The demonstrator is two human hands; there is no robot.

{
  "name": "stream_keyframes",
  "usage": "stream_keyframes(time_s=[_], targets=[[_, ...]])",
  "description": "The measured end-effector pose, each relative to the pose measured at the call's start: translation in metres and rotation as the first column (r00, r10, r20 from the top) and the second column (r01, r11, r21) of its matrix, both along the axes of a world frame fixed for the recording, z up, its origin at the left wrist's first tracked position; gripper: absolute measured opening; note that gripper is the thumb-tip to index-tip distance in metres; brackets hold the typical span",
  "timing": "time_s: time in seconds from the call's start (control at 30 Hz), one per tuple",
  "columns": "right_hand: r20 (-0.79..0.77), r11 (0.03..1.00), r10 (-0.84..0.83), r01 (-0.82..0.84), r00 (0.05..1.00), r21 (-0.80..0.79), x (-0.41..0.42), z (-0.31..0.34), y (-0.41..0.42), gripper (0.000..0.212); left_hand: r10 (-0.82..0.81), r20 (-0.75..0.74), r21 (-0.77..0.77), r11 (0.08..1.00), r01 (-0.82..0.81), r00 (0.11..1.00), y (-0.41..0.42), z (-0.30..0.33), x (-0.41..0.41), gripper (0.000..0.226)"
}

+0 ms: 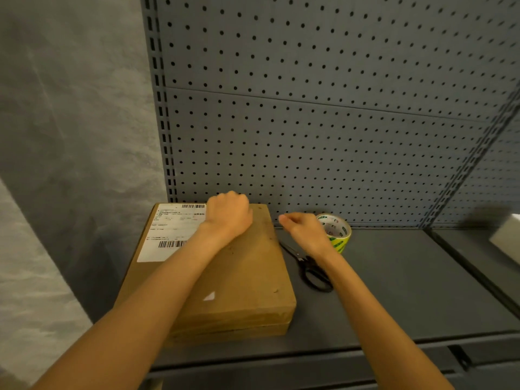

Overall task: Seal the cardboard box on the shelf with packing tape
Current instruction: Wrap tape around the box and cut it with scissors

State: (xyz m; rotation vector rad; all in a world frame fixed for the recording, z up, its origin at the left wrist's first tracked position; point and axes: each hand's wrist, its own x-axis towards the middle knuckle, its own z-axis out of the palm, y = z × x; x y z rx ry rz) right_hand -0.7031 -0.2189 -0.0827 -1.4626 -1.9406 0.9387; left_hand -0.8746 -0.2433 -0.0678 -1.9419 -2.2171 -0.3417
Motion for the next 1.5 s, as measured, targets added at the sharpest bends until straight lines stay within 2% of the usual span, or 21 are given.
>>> stream_keyframes(time_s=[0.13,0.2,0.3,0.43,0.5,0.57,0.63,0.7,0.73,0.8,0.87,0.97,1.1,1.5], targets=[[0.2,0.969,-0.141,0.094,0.97,0.227,0.034,0.002,0.019,0.032,0.015,0.018,0.118,0.993,-0.017,1.0,0.013,-0.014,0.01,0.022],[0.31,0.949,-0.189,0.093,0.932,0.301,0.05,-0.005,0.027,0.028,-0.005,0.1,0.185,0.983,-0.014,0.995,0.015,-0.021,0.003,0.023],[0.525,0.962,-0.187,0.046,0.83,0.271,0.063,-0.02,0.029,0.024,-0.057,0.215,0.25,0.968,0.002,0.975,0.017,-0.022,-0.001,0.021],[0.677,0.956,-0.19,-0.024,0.711,0.294,0.068,-0.032,0.026,0.043,-0.149,0.289,0.281,0.957,0.065,0.946,0.015,-0.019,0.014,0.021],[0.654,0.952,-0.197,-0.016,0.73,0.304,0.07,-0.03,0.024,0.049,-0.193,0.315,0.286,0.953,0.101,0.929,0.014,-0.018,0.017,0.019],[0.57,0.955,-0.181,0.004,0.801,0.297,0.071,-0.023,0.02,0.049,-0.229,0.393,0.286,0.951,0.118,0.891,0.014,-0.017,0.015,0.018],[0.437,0.952,-0.146,0.006,0.888,0.306,0.072,-0.013,0.013,0.047,-0.255,0.519,0.282,0.952,0.118,0.816,0.015,-0.017,0.014,0.016],[0.317,0.942,-0.105,-0.008,0.942,0.336,0.07,-0.002,0.006,0.04,-0.284,0.65,0.248,0.956,0.157,0.705,0.016,-0.015,0.016,0.016],[0.278,0.936,-0.083,-0.022,0.957,0.352,0.068,0.003,0.004,0.037,-0.295,0.719,0.212,0.955,0.205,0.629,0.017,-0.014,0.017,0.024],[0.225,0.924,-0.031,-0.058,0.974,0.378,0.063,0.011,-0.001,0.031,-0.279,0.835,0.123,0.935,0.332,0.474,0.017,-0.011,0.019,0.055],[0.183,0.914,0.026,-0.098,0.983,0.393,0.059,0.017,-0.005,0.027,-0.251,0.883,0.063,0.901,0.429,0.398,0.015,-0.008,0.02,0.082],[0.154,0.909,0.09,-0.144,0.984,0.391,0.053,0.02,-0.008,0.027,-0.243,0.904,0.047,0.875,0.482,0.353,0.013,-0.002,0.019,0.091],[0.138,0.901,0.128,-0.173,0.982,0.398,0.05,0.021,-0.009,0.027,-0.234,0.927,0.07,0.877,0.476,0.293,0.013,0.003,0.014,0.076],[0.109,0.908,0.127,-0.16,0.986,0.387,0.049,0.015,-0.007,0.029,-0.298,0.889,0.146,0.904,0.402,0.347,0.018,-0.002,0.016,0.069]])
